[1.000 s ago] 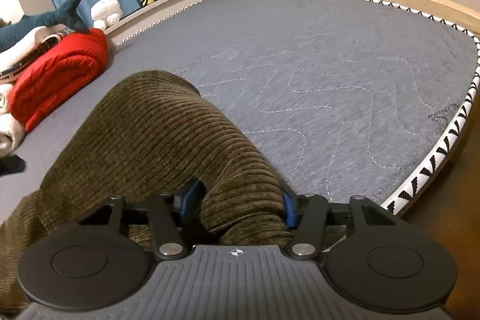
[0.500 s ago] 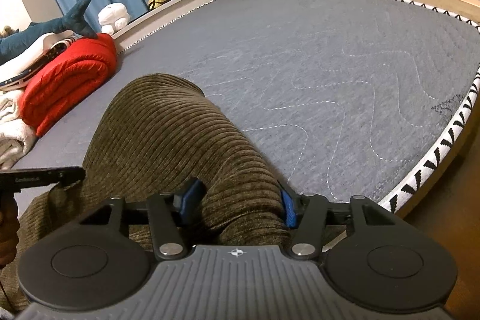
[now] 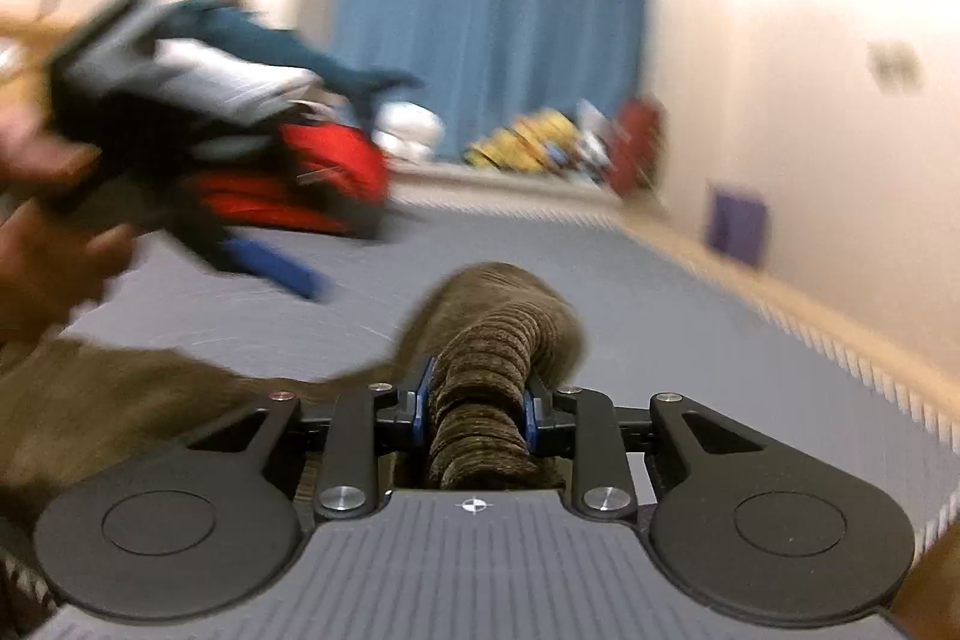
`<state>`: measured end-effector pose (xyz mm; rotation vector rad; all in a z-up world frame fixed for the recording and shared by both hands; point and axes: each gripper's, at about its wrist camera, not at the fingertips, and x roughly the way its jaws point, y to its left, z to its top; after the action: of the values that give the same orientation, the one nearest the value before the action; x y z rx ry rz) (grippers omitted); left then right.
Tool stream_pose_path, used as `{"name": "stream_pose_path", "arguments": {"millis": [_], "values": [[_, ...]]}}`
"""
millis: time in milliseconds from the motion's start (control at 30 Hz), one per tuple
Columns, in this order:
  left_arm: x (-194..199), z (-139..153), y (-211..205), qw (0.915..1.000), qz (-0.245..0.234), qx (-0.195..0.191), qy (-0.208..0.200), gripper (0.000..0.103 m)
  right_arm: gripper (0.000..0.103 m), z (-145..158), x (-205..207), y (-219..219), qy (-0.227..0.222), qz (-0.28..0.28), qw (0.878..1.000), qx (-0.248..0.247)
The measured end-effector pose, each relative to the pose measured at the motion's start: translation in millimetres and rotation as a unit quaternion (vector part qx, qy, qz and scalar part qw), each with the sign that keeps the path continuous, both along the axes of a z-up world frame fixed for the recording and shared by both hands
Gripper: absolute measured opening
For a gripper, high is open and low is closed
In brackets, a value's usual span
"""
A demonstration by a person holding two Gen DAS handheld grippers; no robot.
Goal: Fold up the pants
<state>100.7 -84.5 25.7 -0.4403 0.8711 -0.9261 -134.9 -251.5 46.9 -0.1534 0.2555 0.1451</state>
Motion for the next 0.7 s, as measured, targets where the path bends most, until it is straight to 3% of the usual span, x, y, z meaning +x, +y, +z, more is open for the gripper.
{"name": "stream_pose_path", "arguments": {"millis": [100, 267, 433, 533, 567, 600, 700], "values": [[8, -4, 5, 0.9995, -0.005, -0.004, 0.032, 0.099, 0.028, -2, -18, 37, -0.034, 0.061, 0.995, -0.074], [13, 0, 13, 0.9960, 0.015, 0.087, 0.018, 0.100, 0.028, -7, -41, 81, -0.070, 0.141, 0.976, -0.153], [12, -8, 26, 0.9875, 0.033, 0.154, 0.010, 0.098, 0.027, -7, -55, 111, -0.090, 0.189, 0.961, -0.179], [10, -6, 48, 0.9813, 0.054, 0.184, -0.005, 0.065, 0.027, -4, -53, 124, -0.088, 0.203, 0.959, -0.176], [9, -4, 60, 0.9803, 0.061, 0.188, -0.009, 0.049, 0.027, -3, -53, 129, -0.087, 0.207, 0.959, -0.174], [8, -3, 73, 0.9809, 0.065, 0.183, -0.008, 0.041, 0.027, -2, -51, 131, -0.087, 0.210, 0.959, -0.172], [1, -3, 112, 0.9800, 0.087, 0.179, -0.004, 0.034, 0.033, 4, -48, 144, -0.077, 0.234, 0.957, -0.153]]}}
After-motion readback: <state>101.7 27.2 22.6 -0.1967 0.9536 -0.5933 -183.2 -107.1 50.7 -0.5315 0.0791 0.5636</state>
